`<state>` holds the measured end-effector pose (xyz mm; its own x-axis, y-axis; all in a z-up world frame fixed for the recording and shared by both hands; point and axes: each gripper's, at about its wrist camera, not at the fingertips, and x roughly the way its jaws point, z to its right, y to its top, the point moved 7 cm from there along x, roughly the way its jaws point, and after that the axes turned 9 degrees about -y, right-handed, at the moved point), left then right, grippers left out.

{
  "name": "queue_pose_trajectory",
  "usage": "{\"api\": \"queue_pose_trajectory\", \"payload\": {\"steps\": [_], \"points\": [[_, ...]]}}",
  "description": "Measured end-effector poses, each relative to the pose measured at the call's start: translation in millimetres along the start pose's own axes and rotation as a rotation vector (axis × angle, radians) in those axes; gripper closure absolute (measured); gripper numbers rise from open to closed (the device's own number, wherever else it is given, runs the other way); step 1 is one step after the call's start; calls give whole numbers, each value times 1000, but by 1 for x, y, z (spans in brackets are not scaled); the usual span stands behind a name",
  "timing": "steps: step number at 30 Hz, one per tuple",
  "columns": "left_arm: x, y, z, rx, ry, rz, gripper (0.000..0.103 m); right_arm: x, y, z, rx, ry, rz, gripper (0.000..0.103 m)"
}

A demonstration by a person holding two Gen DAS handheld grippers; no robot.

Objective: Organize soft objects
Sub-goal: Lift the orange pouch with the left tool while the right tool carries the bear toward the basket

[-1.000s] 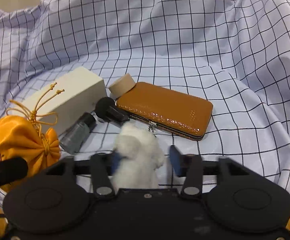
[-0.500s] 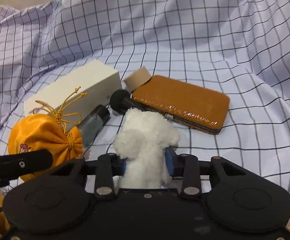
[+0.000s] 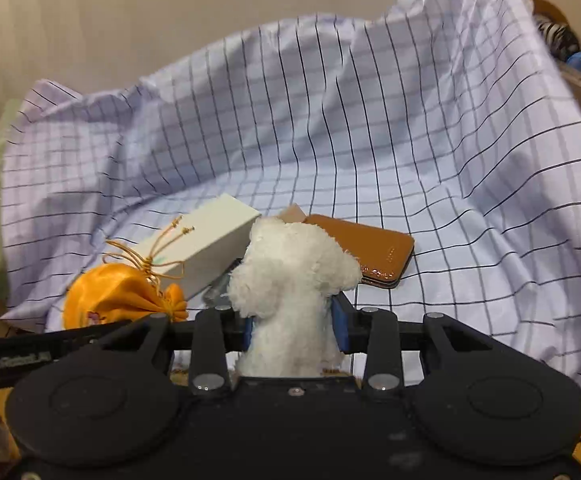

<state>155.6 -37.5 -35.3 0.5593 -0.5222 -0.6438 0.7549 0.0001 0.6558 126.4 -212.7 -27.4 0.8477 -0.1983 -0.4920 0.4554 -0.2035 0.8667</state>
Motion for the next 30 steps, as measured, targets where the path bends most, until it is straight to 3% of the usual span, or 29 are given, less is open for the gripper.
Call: {"api": "queue_pose_trajectory", "payload": {"steps": [16, 30], "points": [[-67, -64, 24, -7, -36, -26, 59, -125, -60, 5, 39, 75, 93, 67], [-69, -79, 23, -37, -65, -53, 59, -139, -74, 5, 24, 42, 91, 67]]}}
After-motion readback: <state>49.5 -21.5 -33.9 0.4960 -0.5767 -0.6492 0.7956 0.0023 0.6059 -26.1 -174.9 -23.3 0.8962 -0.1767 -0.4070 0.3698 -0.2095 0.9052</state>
